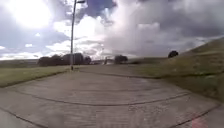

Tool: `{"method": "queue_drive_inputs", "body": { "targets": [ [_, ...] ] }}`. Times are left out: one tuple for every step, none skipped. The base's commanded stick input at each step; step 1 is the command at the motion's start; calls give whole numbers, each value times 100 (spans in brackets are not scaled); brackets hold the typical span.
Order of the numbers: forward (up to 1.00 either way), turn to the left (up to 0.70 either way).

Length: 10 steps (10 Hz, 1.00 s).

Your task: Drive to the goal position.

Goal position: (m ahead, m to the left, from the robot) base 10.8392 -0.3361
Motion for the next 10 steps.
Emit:
{"method": "queue_drive_inputs", "body": {
  "targets": [
    [70,0],
    [70,0],
    [70,0],
    [70,0],
    [70,0],
    [70,0],
    [70,0],
    [70,0],
    [70,0],
    [70,0]
  ]
}}
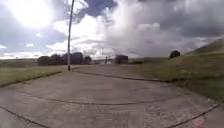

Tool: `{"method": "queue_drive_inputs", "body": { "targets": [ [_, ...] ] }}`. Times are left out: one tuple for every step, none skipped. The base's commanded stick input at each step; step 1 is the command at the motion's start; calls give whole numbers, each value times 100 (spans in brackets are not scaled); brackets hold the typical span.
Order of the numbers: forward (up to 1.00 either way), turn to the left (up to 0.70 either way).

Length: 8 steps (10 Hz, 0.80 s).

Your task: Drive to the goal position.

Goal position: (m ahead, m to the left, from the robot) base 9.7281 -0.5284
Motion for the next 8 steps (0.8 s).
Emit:
{"method": "queue_drive_inputs", "body": {
  "targets": [
    [70,0],
    [70,0],
    [70,0],
    [70,0],
    [70,0],
    [70,0],
    [70,0],
    [70,0]
  ]
}}
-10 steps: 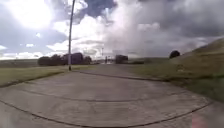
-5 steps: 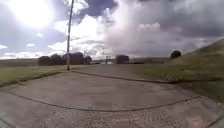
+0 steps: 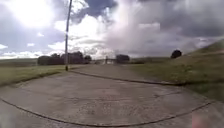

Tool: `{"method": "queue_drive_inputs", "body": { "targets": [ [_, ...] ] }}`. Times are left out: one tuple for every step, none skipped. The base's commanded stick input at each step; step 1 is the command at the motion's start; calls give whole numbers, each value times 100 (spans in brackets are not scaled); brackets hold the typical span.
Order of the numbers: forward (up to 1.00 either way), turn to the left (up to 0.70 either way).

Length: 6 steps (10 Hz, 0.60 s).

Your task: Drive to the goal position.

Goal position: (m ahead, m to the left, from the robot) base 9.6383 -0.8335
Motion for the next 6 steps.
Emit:
{"method": "queue_drive_inputs", "body": {
  "targets": [
    [70,0],
    [70,0],
    [70,0],
    [70,0],
    [70,0],
    [70,0]
  ]
}}
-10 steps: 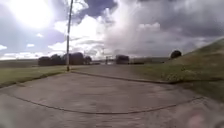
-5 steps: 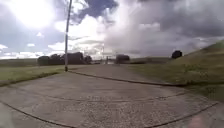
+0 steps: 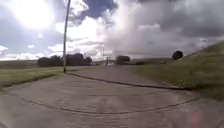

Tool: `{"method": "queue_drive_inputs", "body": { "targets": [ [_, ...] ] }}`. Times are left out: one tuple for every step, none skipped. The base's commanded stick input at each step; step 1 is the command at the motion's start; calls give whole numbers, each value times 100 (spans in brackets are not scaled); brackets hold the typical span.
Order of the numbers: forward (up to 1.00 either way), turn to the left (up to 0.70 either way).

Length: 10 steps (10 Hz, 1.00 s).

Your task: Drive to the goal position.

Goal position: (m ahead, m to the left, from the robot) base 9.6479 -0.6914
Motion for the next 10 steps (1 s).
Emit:
{"method": "queue_drive_inputs", "body": {
  "targets": [
    [70,0],
    [70,0],
    [70,0],
    [70,0],
    [70,0],
    [70,0],
    [70,0],
    [70,0],
    [70,0],
    [70,0]
  ]
}}
